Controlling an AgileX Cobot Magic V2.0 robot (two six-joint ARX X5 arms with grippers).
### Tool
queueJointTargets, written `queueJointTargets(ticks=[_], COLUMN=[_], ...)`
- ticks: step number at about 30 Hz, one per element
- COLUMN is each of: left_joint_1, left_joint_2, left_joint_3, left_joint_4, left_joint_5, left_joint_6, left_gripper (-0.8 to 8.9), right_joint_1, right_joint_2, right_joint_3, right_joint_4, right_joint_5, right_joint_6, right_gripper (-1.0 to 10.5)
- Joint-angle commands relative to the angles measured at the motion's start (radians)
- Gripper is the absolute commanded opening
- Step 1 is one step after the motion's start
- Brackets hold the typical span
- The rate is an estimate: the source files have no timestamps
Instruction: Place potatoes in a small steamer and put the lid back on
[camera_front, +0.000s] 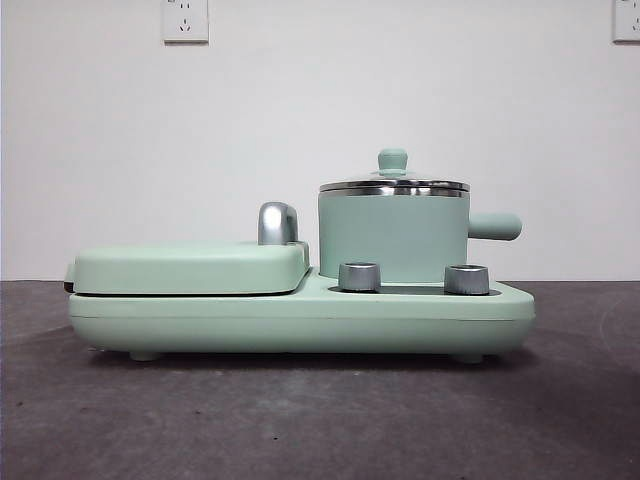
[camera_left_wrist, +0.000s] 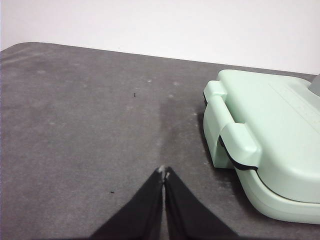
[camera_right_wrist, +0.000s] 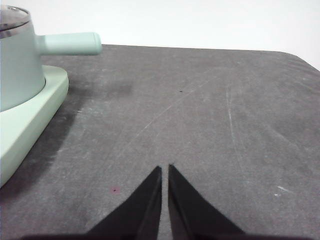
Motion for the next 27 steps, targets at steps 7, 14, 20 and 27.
queueJointTargets(ticks=[7, 14, 20, 27], left_joint_1=[0.0, 0.0, 0.0, 0.0], left_joint_2=[-0.002, -0.002, -0.002, -0.002], left_joint_3=[-0.017, -0.017, -0.017, -0.017], left_joint_4=[0.011, 0.011, 0.011, 0.011], left_joint_5=[-0.003, -0.003, -0.003, -0.003], left_joint_6=[-0.003, -0.003, -0.004, -0.004], left_gripper=[0.06, 0.06, 0.06, 0.06], right_joint_1=[-0.001, -0.001, -0.001, -0.001], right_joint_2=[-0.003, -0.003, -0.003, -0.003], right_joint_3=[-0.007, -0.007, -0.007, -0.007], right_joint_4=[0.019, 0.018, 0.018, 0.018], right_joint_5=[0.001, 0.001, 0.001, 0.001], right_joint_6=[-0.011, -0.011, -0.011, -0.011], right_gripper=[0.2, 0.2, 0.2, 0.2])
